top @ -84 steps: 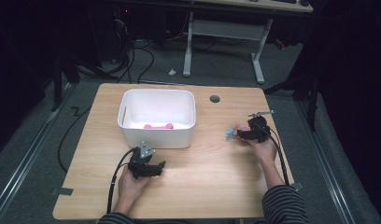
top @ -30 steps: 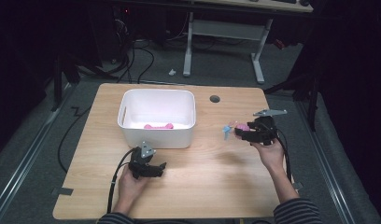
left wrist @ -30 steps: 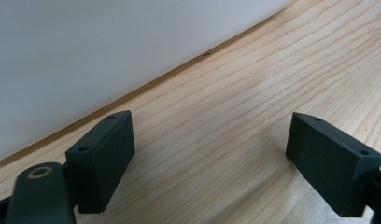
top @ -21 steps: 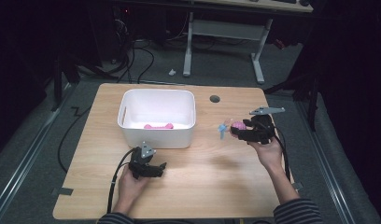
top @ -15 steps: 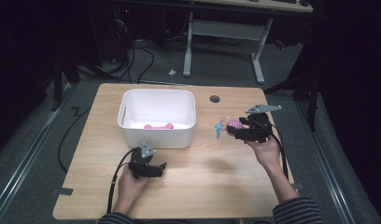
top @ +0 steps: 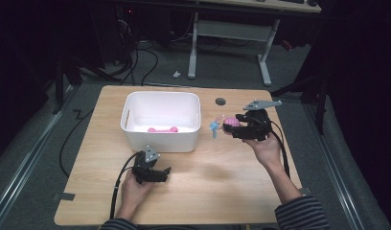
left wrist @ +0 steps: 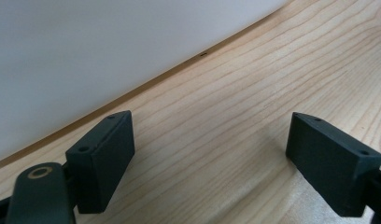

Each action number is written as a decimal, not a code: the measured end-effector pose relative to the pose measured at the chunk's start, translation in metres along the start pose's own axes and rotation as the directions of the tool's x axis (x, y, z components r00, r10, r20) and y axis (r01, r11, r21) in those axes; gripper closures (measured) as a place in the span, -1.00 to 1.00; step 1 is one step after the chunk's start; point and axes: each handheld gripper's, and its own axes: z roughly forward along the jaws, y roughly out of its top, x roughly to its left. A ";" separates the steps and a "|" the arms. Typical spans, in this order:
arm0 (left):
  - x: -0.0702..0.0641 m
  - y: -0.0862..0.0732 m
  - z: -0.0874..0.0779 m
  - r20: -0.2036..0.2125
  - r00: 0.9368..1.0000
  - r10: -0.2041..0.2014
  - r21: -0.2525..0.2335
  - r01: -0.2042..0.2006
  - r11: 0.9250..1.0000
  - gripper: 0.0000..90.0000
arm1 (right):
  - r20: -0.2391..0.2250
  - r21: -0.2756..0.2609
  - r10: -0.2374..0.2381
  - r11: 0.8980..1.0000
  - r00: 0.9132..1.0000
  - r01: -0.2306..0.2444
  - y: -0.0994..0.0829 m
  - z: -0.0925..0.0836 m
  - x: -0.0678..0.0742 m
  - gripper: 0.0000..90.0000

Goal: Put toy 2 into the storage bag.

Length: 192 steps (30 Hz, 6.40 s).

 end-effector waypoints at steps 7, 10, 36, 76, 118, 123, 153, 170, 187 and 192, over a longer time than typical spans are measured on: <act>0.000 0.000 0.000 0.001 1.000 -0.001 0.000 0.001 1.000 -0.65 | -0.024 -0.009 -0.032 0.999 0.999 0.031 0.015 0.005 0.011 -0.20; 0.000 0.000 0.000 0.000 1.000 -0.001 0.000 0.001 1.000 -0.65 | -0.042 -0.017 -0.040 0.999 0.998 0.039 0.020 0.008 0.015 -0.20; 0.000 0.000 0.000 0.000 1.000 0.000 0.000 0.000 1.000 -0.65 | -0.081 -0.017 -0.075 0.997 0.994 0.073 0.070 0.038 0.040 -0.20; 0.000 0.000 0.000 0.000 1.000 0.000 0.001 0.000 1.000 -0.65 | -0.180 0.112 -0.110 0.985 0.977 0.132 0.076 0.113 0.086 -0.21; 0.000 0.000 0.000 -0.001 1.000 -0.006 0.000 0.006 1.000 -0.64 | -0.067 -0.012 -0.023 1.000 0.998 0.023 0.020 0.036 0.035 -0.11; 0.000 0.000 0.000 -0.002 1.000 -0.005 0.000 0.005 1.000 -0.64 | -0.050 -0.034 0.010 0.999 0.999 -0.012 0.011 0.020 0.023 -0.11; 0.000 0.000 0.000 -0.001 1.000 -0.006 -0.001 0.006 1.000 -0.64 | 0.048 -0.122 0.127 0.985 0.991 -0.120 -0.049 -0.053 -0.023 -0.09; 0.000 0.000 0.000 -0.002 1.000 -0.005 -0.001 0.005 1.000 -0.64 | 0.043 -0.120 0.204 0.973 0.978 -0.198 -0.101 -0.048 -0.022 -0.09; 0.000 0.000 0.000 -0.002 1.000 -0.005 -0.001 0.005 1.000 -0.64 | 0.052 -0.092 0.250 0.965 0.967 -0.245 -0.129 -0.022 -0.021 -0.11; 0.000 0.000 0.000 -0.002 1.000 -0.004 -0.001 0.004 1.000 -0.64 | 0.057 -0.079 0.253 0.965 0.966 -0.248 -0.135 -0.014 -0.021 -0.10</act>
